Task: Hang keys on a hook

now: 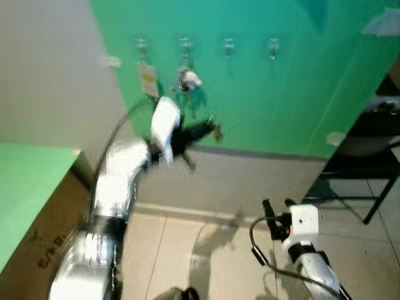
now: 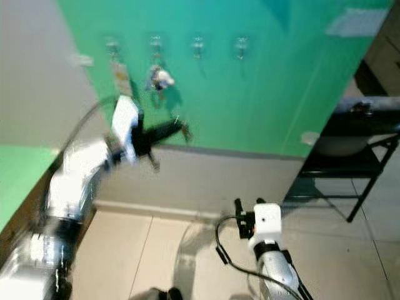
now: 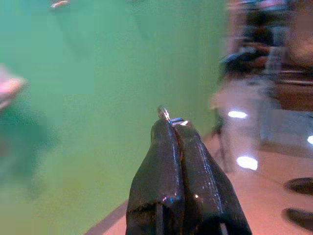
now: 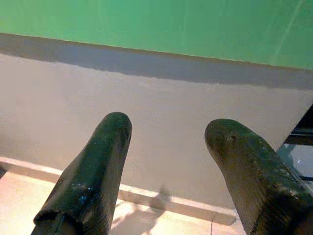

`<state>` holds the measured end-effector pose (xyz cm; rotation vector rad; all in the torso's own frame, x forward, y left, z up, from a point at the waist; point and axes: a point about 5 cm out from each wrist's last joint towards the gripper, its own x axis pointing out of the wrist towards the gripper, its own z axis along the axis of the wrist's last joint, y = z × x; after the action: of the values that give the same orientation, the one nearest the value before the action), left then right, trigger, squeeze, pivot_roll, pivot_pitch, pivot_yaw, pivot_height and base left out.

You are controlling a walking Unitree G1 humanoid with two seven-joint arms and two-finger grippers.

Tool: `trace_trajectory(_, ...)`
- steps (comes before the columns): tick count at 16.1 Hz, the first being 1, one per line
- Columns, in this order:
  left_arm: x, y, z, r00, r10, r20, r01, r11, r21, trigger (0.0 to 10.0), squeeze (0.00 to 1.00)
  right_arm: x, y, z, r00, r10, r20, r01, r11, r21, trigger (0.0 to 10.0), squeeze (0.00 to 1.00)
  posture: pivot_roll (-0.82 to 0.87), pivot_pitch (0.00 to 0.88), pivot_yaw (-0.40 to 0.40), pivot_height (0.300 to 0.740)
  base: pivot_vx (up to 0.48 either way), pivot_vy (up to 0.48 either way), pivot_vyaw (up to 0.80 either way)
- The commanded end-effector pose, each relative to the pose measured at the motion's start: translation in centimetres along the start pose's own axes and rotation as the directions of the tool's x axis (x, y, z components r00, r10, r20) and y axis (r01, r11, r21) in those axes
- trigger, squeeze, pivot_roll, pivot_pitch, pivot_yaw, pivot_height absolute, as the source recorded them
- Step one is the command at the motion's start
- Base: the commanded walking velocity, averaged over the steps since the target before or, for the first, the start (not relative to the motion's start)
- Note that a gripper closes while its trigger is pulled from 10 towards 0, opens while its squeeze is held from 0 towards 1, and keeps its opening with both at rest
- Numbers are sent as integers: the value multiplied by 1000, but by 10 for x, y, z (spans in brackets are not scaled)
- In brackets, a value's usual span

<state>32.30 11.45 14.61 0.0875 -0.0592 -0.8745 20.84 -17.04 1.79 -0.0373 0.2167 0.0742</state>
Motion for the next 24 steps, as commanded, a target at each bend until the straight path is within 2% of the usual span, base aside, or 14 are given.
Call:
trace_trajectory(1,-10,2,-10,990,140,-18,-139,990,36,10000,0,1,-3,-1,1000,-9,8,9,1000,17,10000,0,-146,0,80,740,0,0,0)
trace_trajectory(2,-48,7,-68,861,485,-153,-476,874,91,10000,0,6,-7,-2,999,-35,14,34,998,43,10000,0,-140,0,71,740,0,0,0)
trace_trajectory(3,-62,8,-85,783,584,-212,-571,811,125,10000,0,8,-8,-2,999,-43,17,42,998,53,10000,0,-139,0,64,740,0,0,0)
trace_trajectory(4,-82,3,-105,644,712,-280,-718,689,102,10000,0,9,-10,-1,999,-25,26,24,998,56,10000,0,-126,0,40,740,0,0,0)
trace_trajectory(5,-85,-9,-113,614,727,-308,-730,671,128,10000,0,9,-14,-3,1000,-17,14,17,999,46,10000,0,-124,0,15,740,0,0,0)
trace_trajectory(6,-85,-16,-112,609,737,-294,-731,665,151,10000,0,9,-17,-6,1000,-18,4,17,999,52,10000,0,-127,0,19,740,0,0,0)
trace_trajectory(8,-84,-13,-100,574,791,-212,-768,610,197,10000,0,13,-23,-6,997,-68,35,64,991,115,10000,0,-132,0,31,740,0,0,0)
trace_trajectory(9,-83,-11,-100,564,802,-199,-775,596,210,10000,0,15,-24,-6,995,-86,44,80,988,135,10000,0,-136,0,38,740,0,0,0)
trace_trajectory(10,-80,-10,-100,567,799,-198,-775,600,199,10000,0,16,-24,-6,995,-86,49,78,987,139,10000,0,-138,0,41,740,0,0,0)
trace_trajectory(13,-62,0,-87,611,769,-187,-755,638,152,10000,0,21,-20,-9,996,-76,46,69,989,134,10000,0,-155,0,64,740,0,0,0)
trace_trajectory(14,-45,-2,-76,694,703,-157,-687,711,148,10000,0,19,-16,-14,997,-74,37,69,990,123,10000,0,-160,0,74,740,0,0,0)
trace_trajectory(18,-35,-7,-74,730,666,-153,-659,745,101,10000,0,19,-14,-14,996,-75,52,69,991,118,10000,0,-172,0,88,740,0,0,0)
trace_trajectory(20,-35,-12,-85,741,636,-215,-630,769,104,10000,0,19,-14,-13,994,-83,65,76,992,101,10000,0,-180,0,89,740,0,0,0)
trace_trajectory(24,-35,-14,-88,749,625,-220,-626,777,74,10000,0,20,-11,-8,996,-69,62,65,996,68,10000,0,-181,0,78,740,0,0,-372)
